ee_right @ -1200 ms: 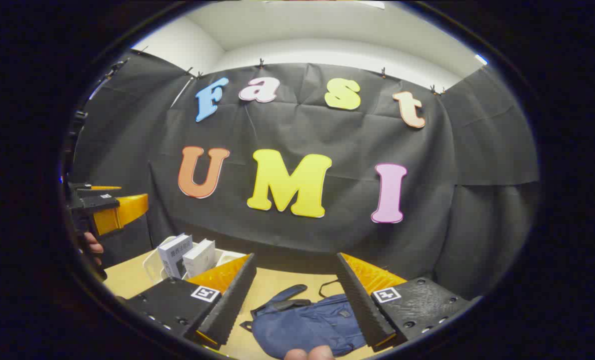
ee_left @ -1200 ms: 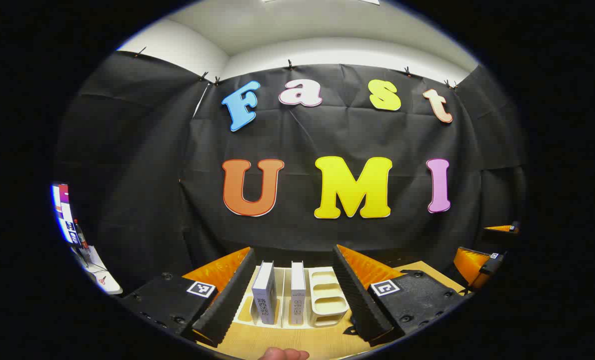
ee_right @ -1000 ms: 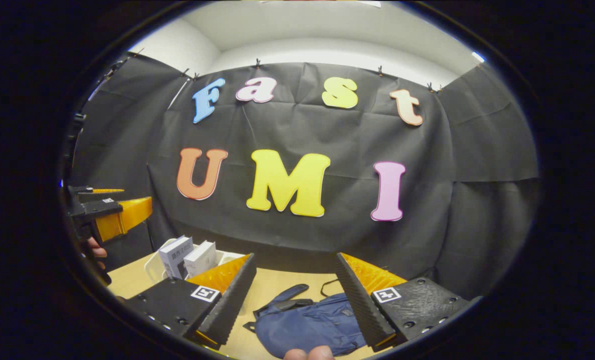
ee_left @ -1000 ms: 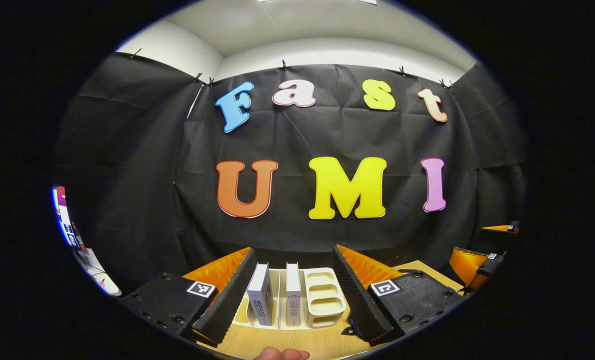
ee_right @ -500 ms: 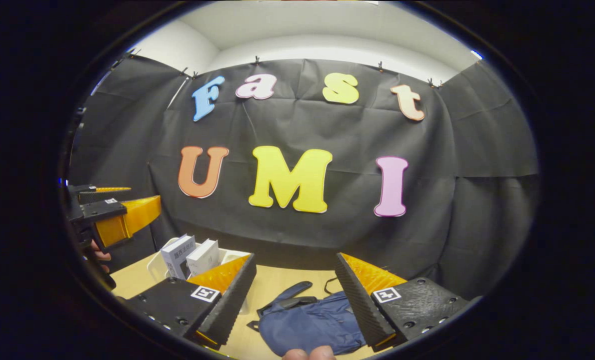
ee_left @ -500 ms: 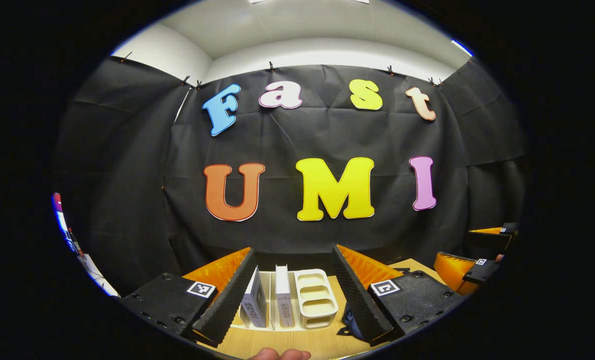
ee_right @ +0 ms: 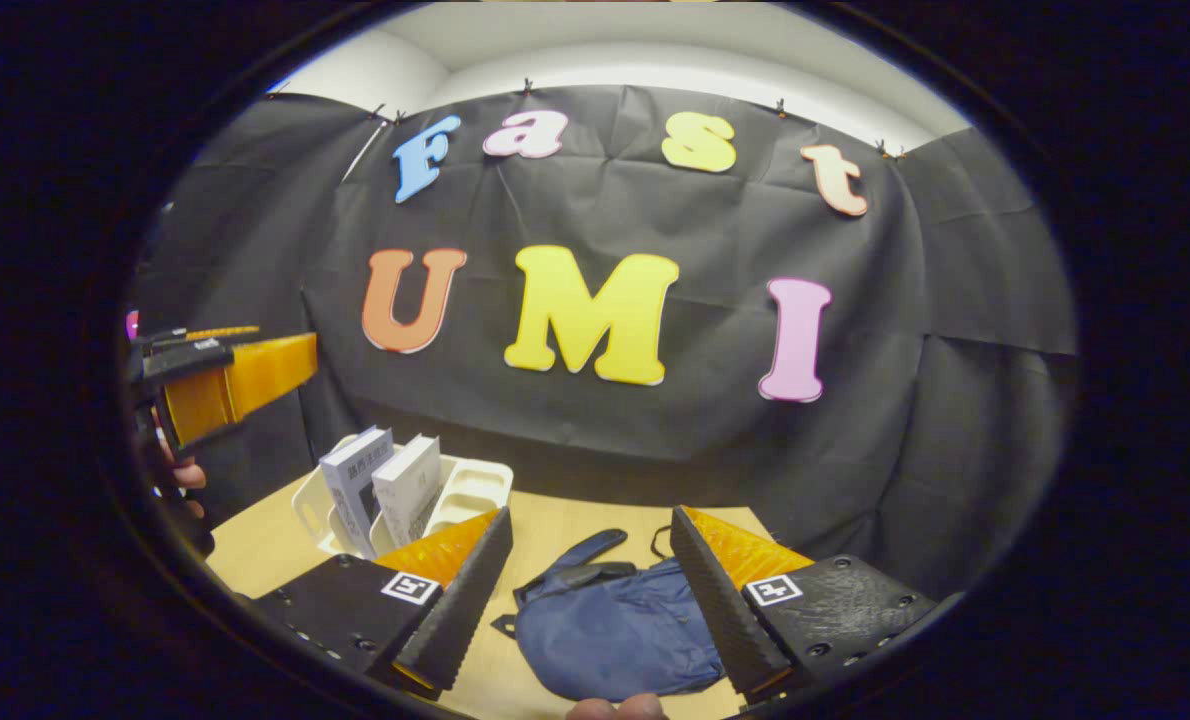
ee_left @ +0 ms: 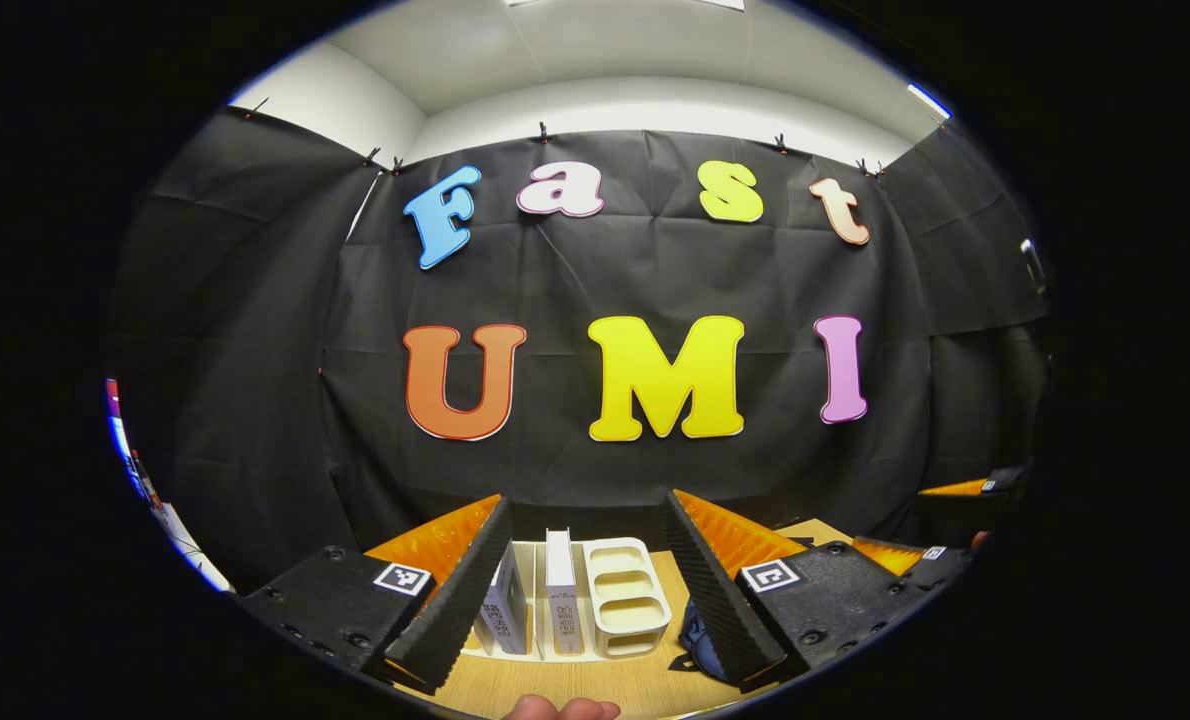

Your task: Open the schoolbag, grab two books from the bookshelf and put them into the schoolbag.

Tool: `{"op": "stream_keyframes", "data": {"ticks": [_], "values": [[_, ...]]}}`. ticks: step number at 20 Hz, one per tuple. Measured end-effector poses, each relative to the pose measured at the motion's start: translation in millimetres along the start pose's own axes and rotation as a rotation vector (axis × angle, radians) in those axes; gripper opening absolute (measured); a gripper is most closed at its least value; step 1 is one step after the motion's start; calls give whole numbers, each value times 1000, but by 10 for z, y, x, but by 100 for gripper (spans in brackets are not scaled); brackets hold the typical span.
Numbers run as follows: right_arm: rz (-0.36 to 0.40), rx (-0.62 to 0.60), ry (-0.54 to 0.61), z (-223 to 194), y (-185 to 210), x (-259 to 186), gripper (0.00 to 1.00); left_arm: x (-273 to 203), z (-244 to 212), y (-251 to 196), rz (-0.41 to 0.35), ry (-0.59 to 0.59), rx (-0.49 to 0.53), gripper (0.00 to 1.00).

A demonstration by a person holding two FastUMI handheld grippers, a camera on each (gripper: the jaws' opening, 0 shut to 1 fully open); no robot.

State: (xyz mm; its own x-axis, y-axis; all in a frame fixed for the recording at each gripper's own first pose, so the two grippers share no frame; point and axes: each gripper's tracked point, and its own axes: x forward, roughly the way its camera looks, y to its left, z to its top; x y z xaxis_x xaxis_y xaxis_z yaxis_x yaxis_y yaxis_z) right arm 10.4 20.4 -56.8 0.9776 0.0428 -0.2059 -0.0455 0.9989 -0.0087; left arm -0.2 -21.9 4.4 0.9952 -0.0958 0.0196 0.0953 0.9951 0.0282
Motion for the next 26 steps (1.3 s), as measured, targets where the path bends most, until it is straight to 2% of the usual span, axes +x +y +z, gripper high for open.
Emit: {"op": "stream_keyframes", "data": {"ticks": [1, 4, 5, 8, 11, 16, 21, 24, 26], "values": [[8, -9, 46, -136, 38, 43, 93, -10, -8, 21, 2, -2, 7, 96], [21, -28, 241, -729, 146, 202, 99, -29, -47, 43, 0, 4, 10, 96], [23, -40, 303, -921, 181, 255, 96, -34, -86, 59, 1, 14, 9, 96], [43, -74, 494, -1501, 298, 363, 96, -52, -136, 124, 12, 26, 3, 96], [65, -117, 629, -1978, 413, 496, 99, -84, -197, 251, 37, 39, 1, 96], [48, -203, 757, -2571, 477, 704, 96, -124, -391, 513, 102, 91, -18, 96], [-25, -291, 781, -2868, 425, 883, 99, -134, -480, 685, 145, 117, -22, 96], [-45, -331, 790, -2991, 441, 946, 96, -132, -492, 728, 151, 124, -13, 97], [-60, -374, 785, -3012, 417, 970, 99, -109, -483, 700, 143, 125, -13, 96]]}}
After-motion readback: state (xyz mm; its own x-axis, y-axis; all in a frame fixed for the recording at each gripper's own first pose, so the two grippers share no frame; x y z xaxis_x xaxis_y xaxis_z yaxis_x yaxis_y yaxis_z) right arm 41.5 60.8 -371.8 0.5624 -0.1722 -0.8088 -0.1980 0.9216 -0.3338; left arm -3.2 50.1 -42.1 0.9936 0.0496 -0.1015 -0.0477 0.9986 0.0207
